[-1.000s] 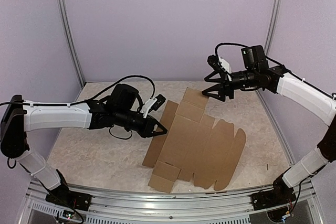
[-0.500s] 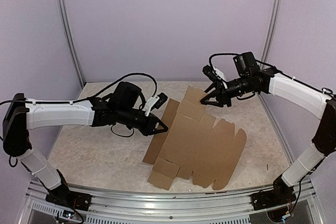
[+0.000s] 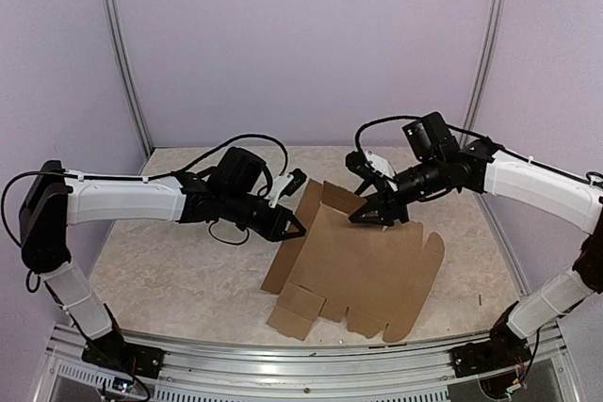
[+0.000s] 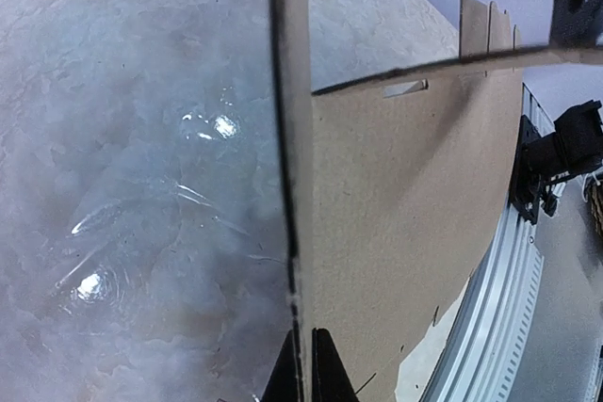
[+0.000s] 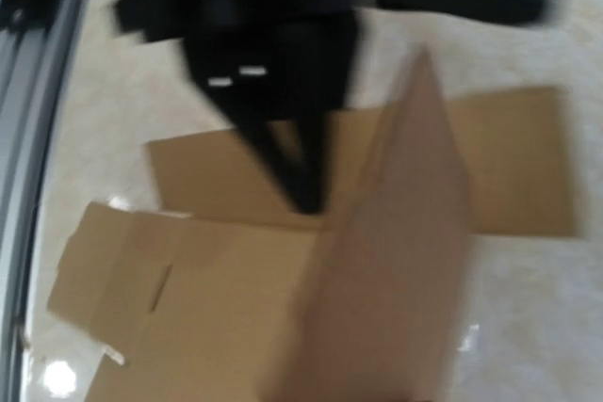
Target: Fold the paper box
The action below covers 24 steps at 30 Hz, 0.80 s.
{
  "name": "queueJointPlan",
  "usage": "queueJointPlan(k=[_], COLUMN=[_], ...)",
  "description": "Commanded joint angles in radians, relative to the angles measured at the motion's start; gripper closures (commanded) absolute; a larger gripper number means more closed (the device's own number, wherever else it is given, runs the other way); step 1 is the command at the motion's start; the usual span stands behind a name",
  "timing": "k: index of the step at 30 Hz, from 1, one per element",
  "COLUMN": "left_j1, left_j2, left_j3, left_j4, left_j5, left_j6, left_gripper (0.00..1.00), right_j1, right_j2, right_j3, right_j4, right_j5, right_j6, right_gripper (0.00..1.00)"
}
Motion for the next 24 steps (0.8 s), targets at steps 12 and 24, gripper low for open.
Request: queueJointPlan(k=[12,24], left_j1=[0.152,0.210], left_j2=[0.261,0.419], left_j3=[0.050,0.072], left_j4=[0.185,0.291], left_j5=[0.297,0.427], left_j6=[-0.124,-0.204], left_gripper=[0.96,0.92], right_j1=[0.040,0.059], right_j2=[0.218,0.435], right_j3=[-0.099,-0.013], right_j4=[0.088,0.061], right_j5=[0.079,0.077], right_j6=[-0.186,-0.278], right_gripper=[0.45,0.35])
